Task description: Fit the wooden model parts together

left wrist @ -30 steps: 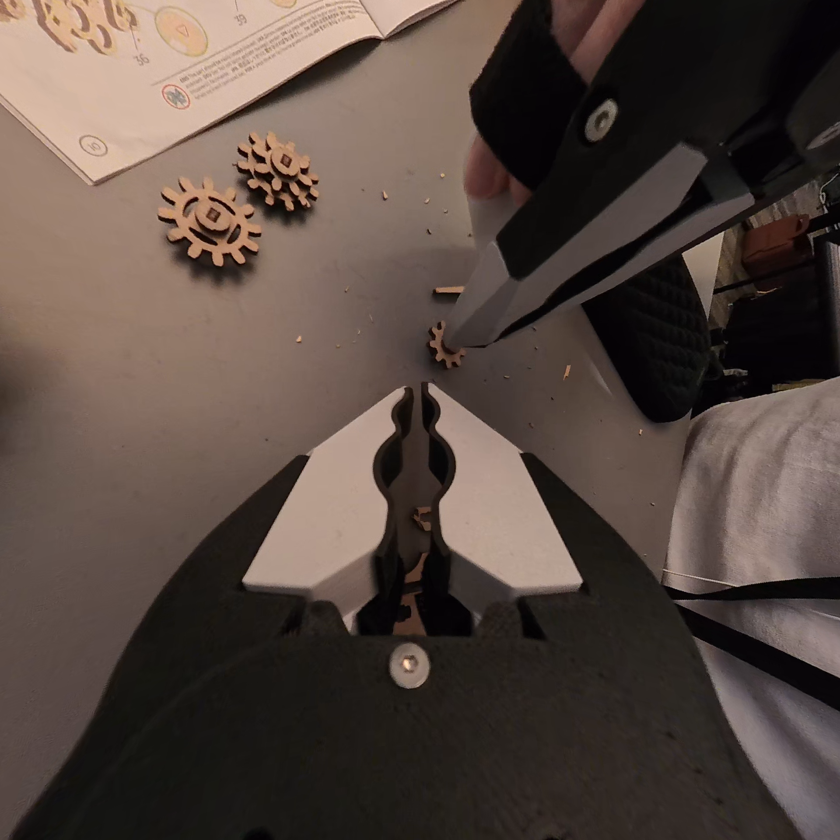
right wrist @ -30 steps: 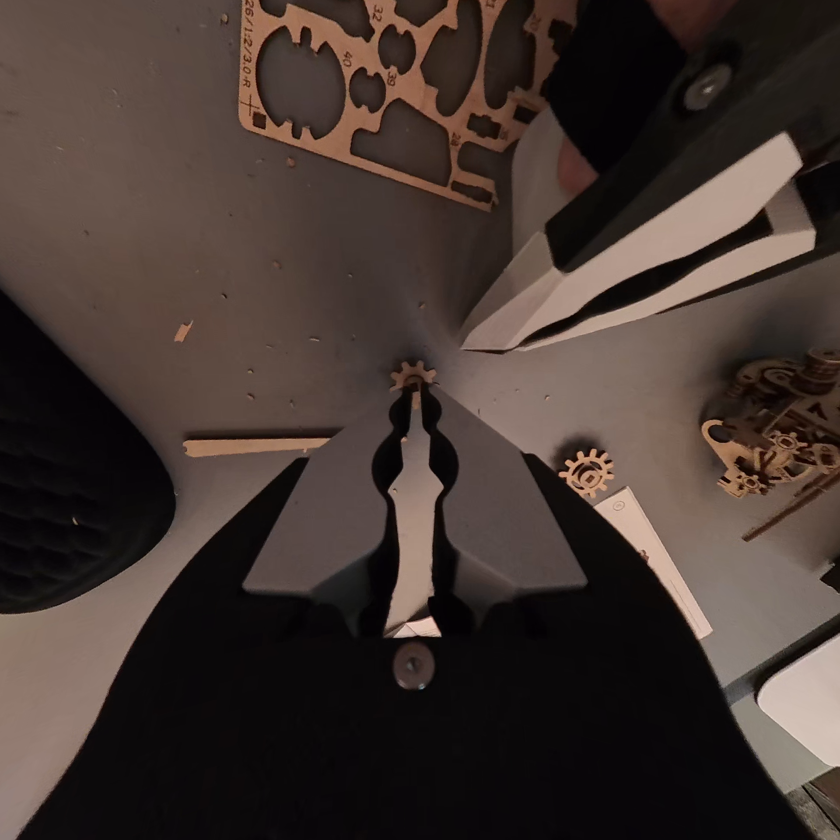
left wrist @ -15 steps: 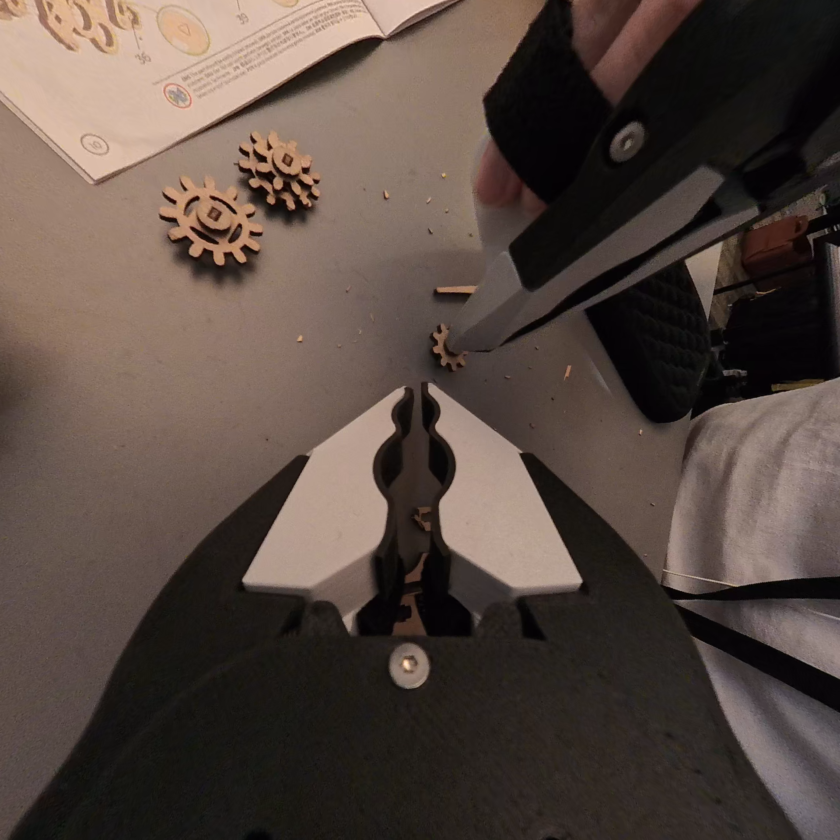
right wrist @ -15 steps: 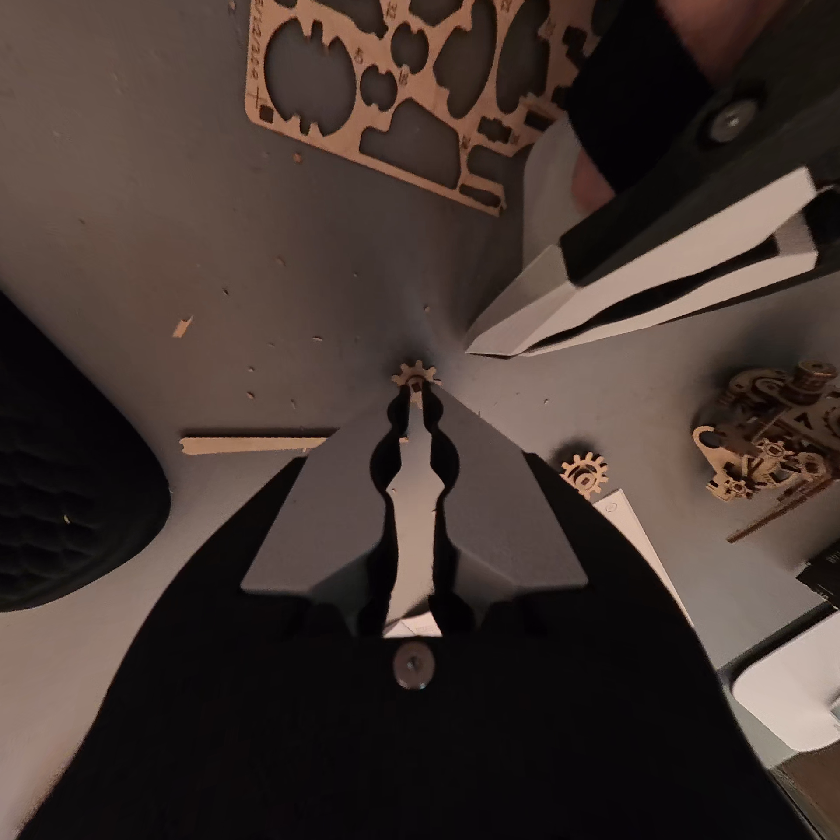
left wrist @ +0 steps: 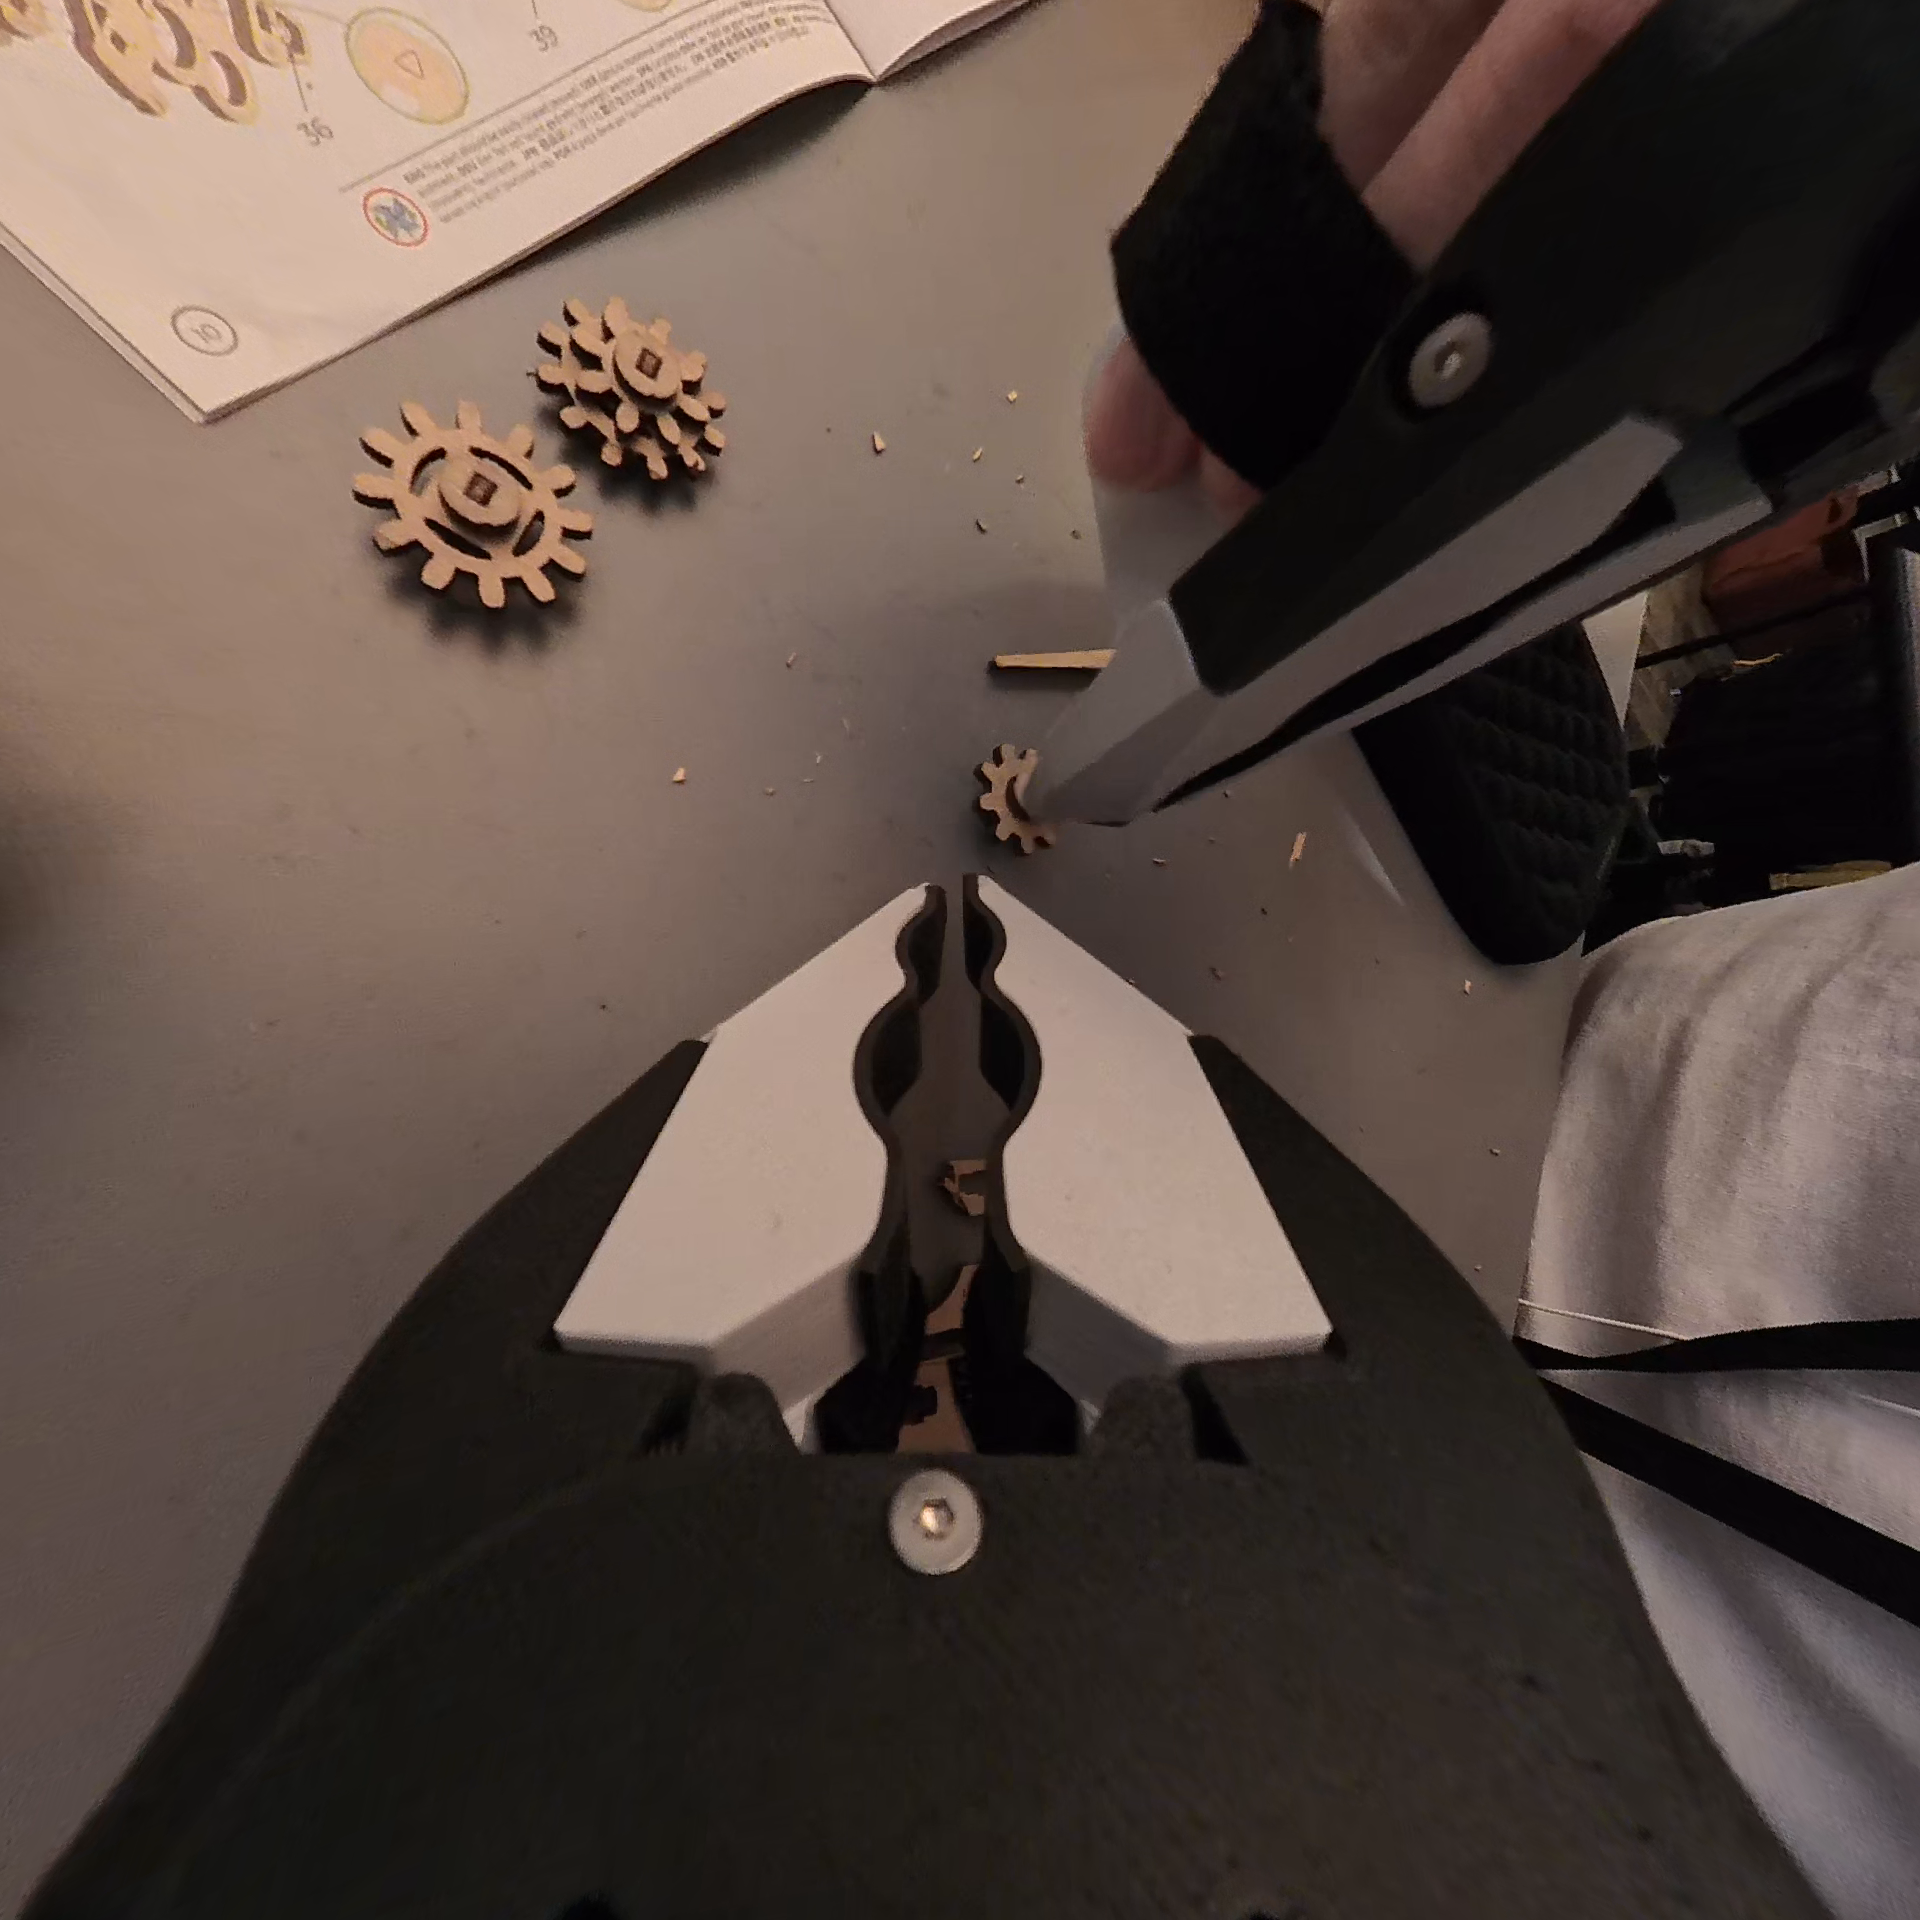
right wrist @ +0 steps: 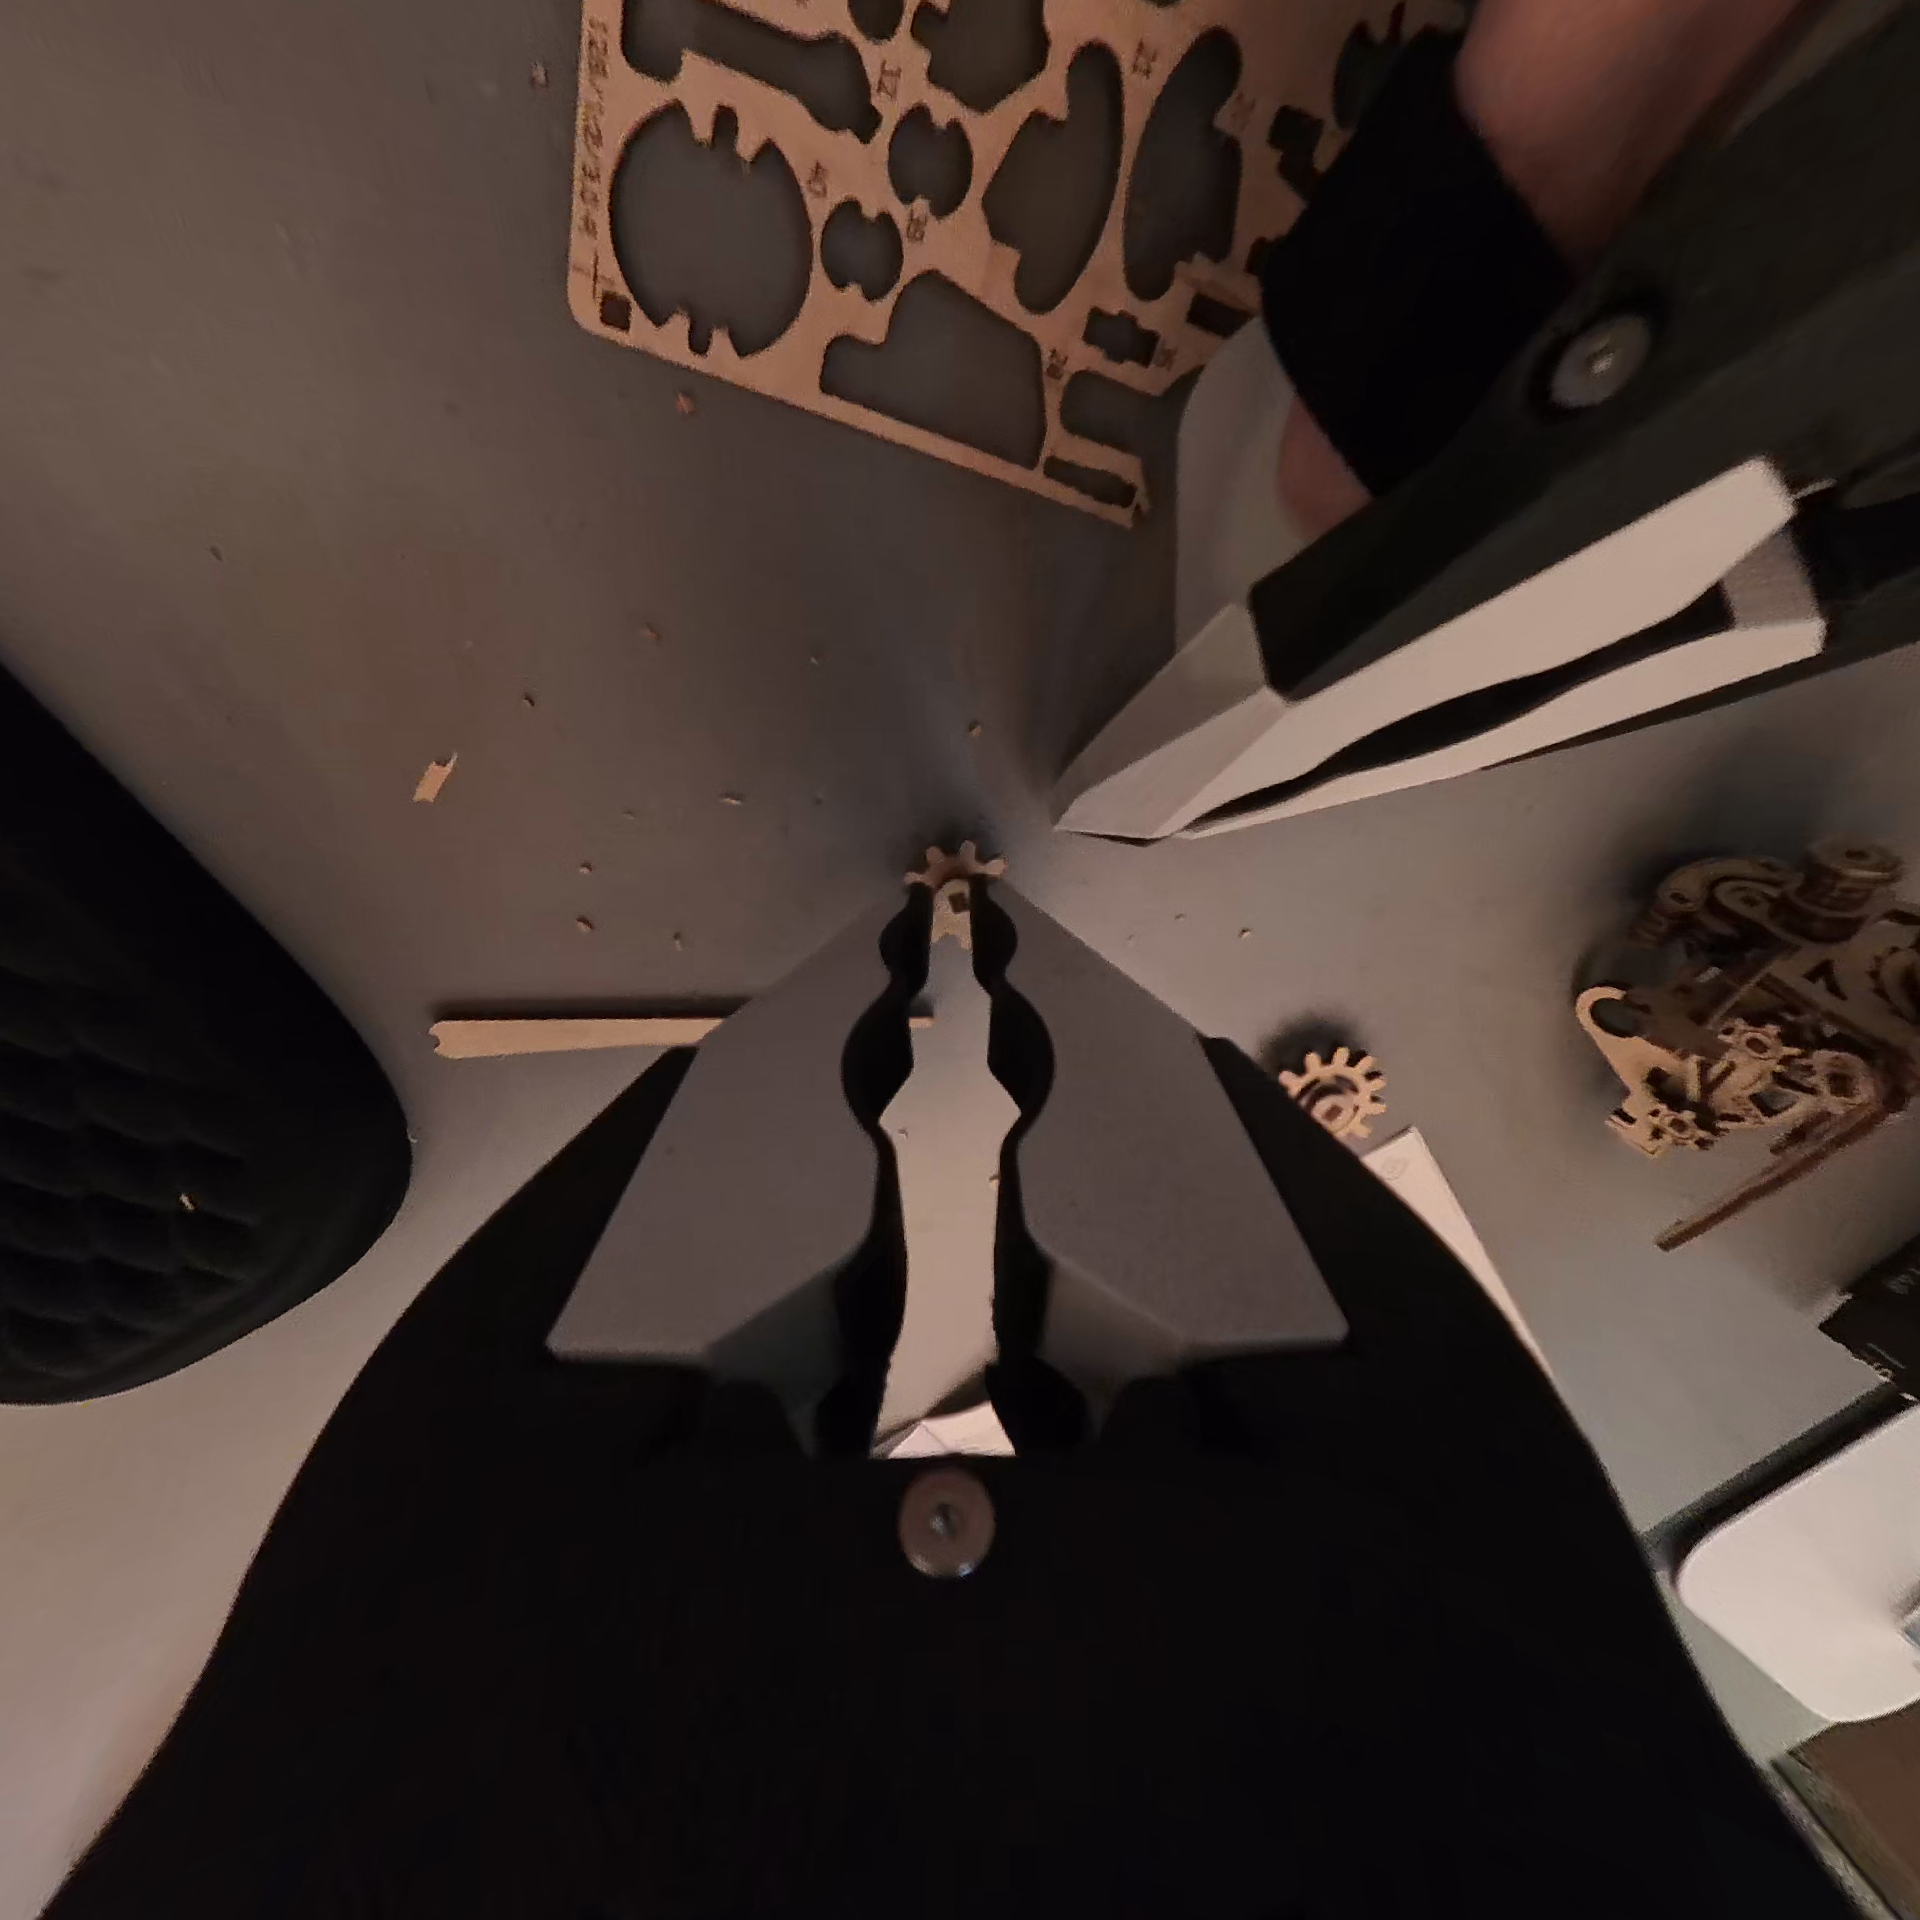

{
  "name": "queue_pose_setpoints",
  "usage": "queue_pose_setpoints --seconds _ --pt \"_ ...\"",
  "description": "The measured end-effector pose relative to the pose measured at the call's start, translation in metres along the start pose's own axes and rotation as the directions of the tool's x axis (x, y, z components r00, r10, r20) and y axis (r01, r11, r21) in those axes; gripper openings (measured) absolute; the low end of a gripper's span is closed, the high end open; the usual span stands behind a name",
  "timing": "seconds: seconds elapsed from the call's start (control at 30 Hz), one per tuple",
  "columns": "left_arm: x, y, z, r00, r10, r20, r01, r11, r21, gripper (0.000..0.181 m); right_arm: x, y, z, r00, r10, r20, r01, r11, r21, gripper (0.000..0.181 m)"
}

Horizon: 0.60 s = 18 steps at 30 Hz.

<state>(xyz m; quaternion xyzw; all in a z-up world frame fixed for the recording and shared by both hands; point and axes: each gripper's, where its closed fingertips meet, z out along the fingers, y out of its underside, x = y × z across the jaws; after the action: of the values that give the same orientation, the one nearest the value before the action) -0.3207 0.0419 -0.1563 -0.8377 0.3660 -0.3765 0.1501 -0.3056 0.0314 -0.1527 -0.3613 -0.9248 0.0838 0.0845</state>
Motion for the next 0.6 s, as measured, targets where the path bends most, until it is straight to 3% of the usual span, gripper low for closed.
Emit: queue_pose_setpoints --seconds 0.6 --pt "0.0010 0.0008 0.0009 1.000 0.001 -0.004 -0.001 1.000 -0.005 0.002 0.0015 0.0038 0.0023 1.000 -0.027 0.004 0.027 1.000 -0.010 0.002"
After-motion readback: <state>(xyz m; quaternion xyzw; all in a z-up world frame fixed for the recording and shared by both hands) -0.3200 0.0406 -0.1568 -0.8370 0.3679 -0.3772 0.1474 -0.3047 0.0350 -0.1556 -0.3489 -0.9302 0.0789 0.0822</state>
